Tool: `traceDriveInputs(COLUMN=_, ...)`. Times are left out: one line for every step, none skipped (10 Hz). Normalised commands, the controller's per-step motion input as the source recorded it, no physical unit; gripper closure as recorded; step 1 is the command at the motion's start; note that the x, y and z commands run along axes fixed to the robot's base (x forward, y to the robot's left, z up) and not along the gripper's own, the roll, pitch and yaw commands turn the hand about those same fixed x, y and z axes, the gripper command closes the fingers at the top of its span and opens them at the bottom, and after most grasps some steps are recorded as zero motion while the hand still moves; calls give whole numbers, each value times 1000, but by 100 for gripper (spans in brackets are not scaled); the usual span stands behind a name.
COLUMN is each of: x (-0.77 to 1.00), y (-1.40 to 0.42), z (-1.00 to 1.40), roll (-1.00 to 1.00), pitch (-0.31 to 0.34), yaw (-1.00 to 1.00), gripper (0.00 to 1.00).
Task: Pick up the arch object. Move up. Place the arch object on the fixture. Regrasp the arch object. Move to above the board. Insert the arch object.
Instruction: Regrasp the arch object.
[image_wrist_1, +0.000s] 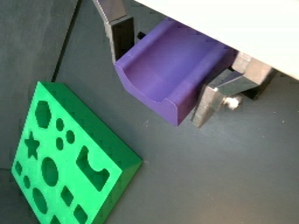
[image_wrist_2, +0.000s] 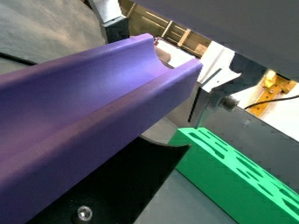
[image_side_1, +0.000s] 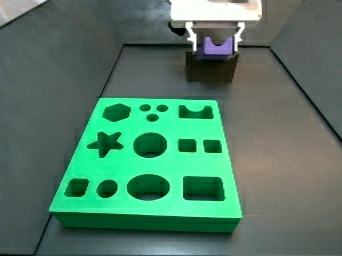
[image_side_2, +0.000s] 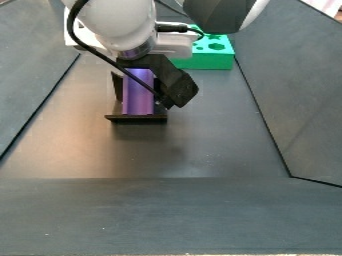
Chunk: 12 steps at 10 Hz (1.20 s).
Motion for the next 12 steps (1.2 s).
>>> traceDriveInputs(x=0, y=0, z=1000, roll=-31, pitch=-26, yaw=58, gripper=0)
traceDriveInputs(x=-10, y=1, z=1000, roll=-26, pitch=-20, yaw=65, gripper=0)
traceDriveInputs(x=-22, y=4, z=1000, roll=-18, pitch=-9, yaw=68, gripper=0)
traceDriveInputs(x=-31, y=2, z=1000, roll=1, pitch=12, yaw=67, gripper=0)
traceDriveInputs(x=-33, y=5, z=1000, roll=8, pitch=44, yaw=59, gripper=0)
traceDriveInputs(x=-29, y=11, z=831, roll=9, pitch=66, yaw=48, gripper=0)
traceDriveInputs(x=-25, y=12, z=636, roll=15, pitch=84, yaw=33, gripper=0)
traceDriveInputs(x=-20, y=12, z=444, roll=19, pitch=100, yaw=15, gripper=0)
traceDriveInputs(x=-20, y=13, z=187, roll=25, pitch=109, yaw=-6, gripper=0)
traceDriveInputs(x=132, y=-693, z=746, roll=1000, pitch=80, yaw=43, gripper=0)
traceDriveInputs(x=136, y=-685, z=723, roll=1000, pitch=79, yaw=42, gripper=0)
traceDriveInputs(x=68, y=-521, z=581, roll=1000, pitch=76, yaw=42, gripper=0)
